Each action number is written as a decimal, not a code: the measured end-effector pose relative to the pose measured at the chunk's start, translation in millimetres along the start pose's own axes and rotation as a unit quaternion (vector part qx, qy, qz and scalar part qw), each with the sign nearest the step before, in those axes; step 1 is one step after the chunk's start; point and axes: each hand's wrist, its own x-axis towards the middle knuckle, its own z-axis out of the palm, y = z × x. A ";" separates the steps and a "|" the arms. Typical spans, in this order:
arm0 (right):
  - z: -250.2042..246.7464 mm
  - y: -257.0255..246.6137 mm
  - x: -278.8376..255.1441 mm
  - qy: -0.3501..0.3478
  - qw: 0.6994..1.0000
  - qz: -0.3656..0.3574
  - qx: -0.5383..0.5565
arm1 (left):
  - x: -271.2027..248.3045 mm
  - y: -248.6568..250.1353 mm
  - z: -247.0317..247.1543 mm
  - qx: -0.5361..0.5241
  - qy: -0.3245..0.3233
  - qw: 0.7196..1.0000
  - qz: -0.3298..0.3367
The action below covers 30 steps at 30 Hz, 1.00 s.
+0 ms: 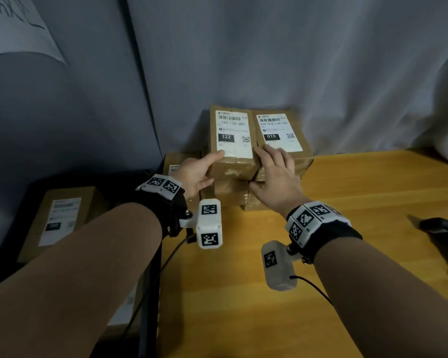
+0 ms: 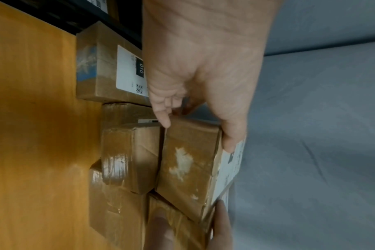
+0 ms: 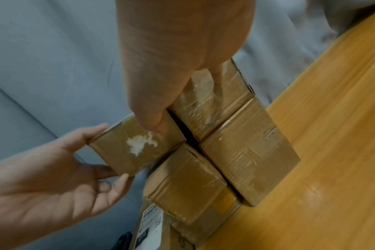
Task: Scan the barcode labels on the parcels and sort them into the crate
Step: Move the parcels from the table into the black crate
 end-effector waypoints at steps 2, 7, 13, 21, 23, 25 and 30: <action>2.9 1.9 -1.4 -0.002 1.000 -0.005 0.010 | -7.6 -0.5 -6.5 -0.004 -0.003 1.000 0.029; 13.0 0.7 -3.7 0.026 0.999 0.000 0.024 | -32.3 -18.3 -54.2 0.001 -0.008 0.996 0.086; 57.1 -37.7 -32.7 0.149 0.977 -0.013 0.153 | -53.7 -47.1 -134.9 -0.056 0.051 0.993 0.094; 124.1 -168.8 -46.7 -0.076 0.942 -0.044 0.323 | -78.0 -70.7 -223.2 -0.082 0.105 0.990 0.055; 137.5 -198.7 -53.5 -0.108 0.930 -0.041 0.348 | -83.1 -78.0 -243.2 -0.076 0.103 0.991 0.049; 151.9 -222.3 -57.8 -0.158 0.903 0.012 0.399 | -86.2 -85.8 -261.4 -0.064 0.099 0.992 0.040; 209.9 -248.8 -57.4 -0.243 0.803 0.195 0.507 | -82.8 -106.3 -301.6 0.050 0.078 0.995 -0.023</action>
